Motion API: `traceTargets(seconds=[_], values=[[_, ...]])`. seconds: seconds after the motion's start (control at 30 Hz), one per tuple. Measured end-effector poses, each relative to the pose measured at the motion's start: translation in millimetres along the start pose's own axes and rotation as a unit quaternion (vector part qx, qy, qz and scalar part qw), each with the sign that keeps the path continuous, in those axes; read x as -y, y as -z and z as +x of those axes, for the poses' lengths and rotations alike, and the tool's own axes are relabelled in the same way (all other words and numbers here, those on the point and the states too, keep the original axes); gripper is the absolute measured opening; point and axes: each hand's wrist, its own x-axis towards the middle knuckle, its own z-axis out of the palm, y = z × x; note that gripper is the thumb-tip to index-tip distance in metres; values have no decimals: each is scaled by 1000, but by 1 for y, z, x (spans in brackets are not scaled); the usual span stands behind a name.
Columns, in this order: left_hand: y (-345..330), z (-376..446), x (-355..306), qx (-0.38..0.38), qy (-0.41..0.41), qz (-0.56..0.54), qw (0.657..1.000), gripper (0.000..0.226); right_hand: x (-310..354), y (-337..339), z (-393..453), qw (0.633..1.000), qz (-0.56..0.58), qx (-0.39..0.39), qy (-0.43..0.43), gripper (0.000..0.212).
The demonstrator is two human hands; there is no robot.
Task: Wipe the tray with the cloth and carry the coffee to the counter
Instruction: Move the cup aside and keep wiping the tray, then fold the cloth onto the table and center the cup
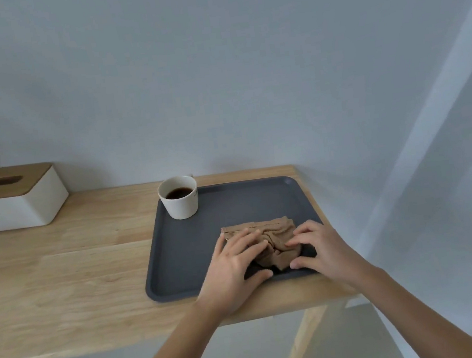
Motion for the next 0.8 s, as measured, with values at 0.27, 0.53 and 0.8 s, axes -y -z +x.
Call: traceTargets(seconds=[0.27,0.53,0.8], values=[[-5,10,-3,30,53,-27,998,65,9,5,4,994,40,-50,93,11],[4,36,-18,-79,128,-105,983,22,29,44,41,962,253,-92,44,15],[77,50,8,-18,135,-189,972,29,53,64,69,941,330,7,72,26]])
